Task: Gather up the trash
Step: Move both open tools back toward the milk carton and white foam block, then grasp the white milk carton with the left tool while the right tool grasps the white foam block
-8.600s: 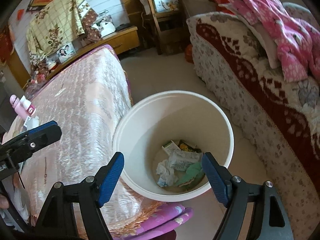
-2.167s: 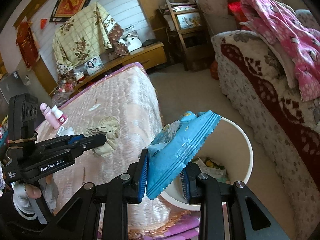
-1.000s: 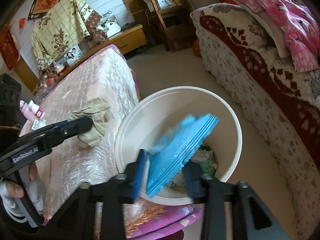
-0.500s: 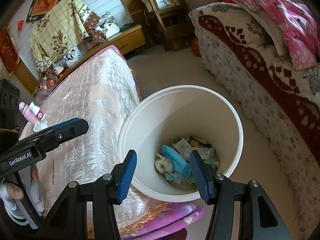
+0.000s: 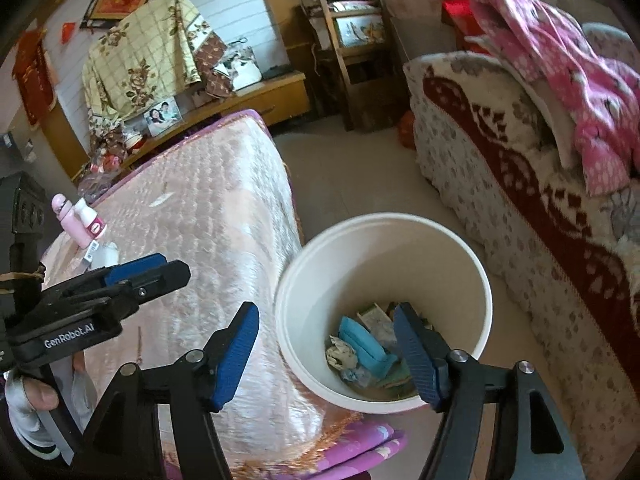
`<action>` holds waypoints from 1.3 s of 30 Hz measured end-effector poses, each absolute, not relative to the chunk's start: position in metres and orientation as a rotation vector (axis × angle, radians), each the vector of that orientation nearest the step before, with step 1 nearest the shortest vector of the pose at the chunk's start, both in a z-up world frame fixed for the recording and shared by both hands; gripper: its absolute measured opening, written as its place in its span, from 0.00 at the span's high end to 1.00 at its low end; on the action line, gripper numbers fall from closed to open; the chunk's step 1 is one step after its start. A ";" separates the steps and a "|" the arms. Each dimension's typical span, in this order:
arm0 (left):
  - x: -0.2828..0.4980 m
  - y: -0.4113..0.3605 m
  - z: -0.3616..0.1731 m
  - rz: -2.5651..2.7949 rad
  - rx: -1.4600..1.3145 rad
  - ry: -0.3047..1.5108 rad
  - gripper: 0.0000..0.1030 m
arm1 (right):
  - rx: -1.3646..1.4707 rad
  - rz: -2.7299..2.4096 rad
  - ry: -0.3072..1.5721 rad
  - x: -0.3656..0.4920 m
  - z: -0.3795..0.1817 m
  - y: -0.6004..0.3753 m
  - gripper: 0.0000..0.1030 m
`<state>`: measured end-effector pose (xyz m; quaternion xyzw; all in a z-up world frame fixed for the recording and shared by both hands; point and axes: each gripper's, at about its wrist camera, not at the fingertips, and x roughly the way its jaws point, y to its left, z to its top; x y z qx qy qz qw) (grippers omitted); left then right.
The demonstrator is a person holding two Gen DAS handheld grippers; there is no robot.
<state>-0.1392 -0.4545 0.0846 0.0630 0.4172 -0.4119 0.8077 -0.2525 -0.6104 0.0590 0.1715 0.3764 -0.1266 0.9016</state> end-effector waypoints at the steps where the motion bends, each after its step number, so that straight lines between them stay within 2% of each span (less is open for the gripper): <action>1: -0.140 -0.452 0.086 -0.876 0.134 0.889 0.49 | 0.346 -0.259 0.773 -0.251 0.063 -0.606 0.35; 12: -0.144 -0.388 0.109 -0.786 0.153 0.794 0.49 | 0.277 -0.208 0.733 -0.226 0.092 -0.547 0.31; 16: -0.138 -0.357 0.113 -0.744 0.141 0.786 0.49 | 0.251 -0.187 0.720 -0.216 0.098 -0.522 0.26; 22: -0.128 -0.300 0.112 -0.688 0.104 0.804 0.48 | 0.231 -0.151 0.737 -0.199 0.097 -0.492 0.25; 24: -0.126 -0.278 0.110 -0.679 0.099 0.815 0.42 | 0.225 -0.138 0.745 -0.195 0.097 -0.484 0.25; 30: -0.122 -0.230 0.099 -0.670 0.101 0.853 0.38 | 0.200 -0.090 0.757 -0.182 0.096 -0.459 0.25; 39: -0.114 -0.185 0.076 -0.637 0.113 0.920 0.37 | 0.192 -0.040 0.790 -0.168 0.089 -0.438 0.24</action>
